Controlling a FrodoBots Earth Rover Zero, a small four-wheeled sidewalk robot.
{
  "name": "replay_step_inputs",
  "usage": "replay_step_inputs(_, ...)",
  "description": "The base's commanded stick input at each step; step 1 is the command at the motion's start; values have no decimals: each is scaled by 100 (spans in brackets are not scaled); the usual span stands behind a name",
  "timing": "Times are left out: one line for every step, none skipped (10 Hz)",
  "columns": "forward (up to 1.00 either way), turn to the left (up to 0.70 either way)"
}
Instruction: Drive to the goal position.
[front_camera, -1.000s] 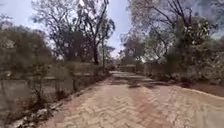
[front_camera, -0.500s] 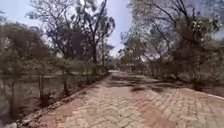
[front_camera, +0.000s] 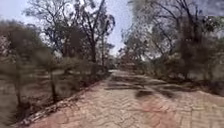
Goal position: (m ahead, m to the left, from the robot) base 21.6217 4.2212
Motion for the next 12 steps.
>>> replay_step_inputs(100, 0)
replay_step_inputs(100, 0)
replay_step_inputs(100, 0)
replay_step_inputs(100, 0)
replay_step_inputs(100, 0)
replay_step_inputs(100, 0)
replay_step_inputs(100, 0)
replay_step_inputs(100, 0)
replay_step_inputs(100, 0)
replay_step_inputs(100, 0)
replay_step_inputs(100, 0)
replay_step_inputs(100, 0)
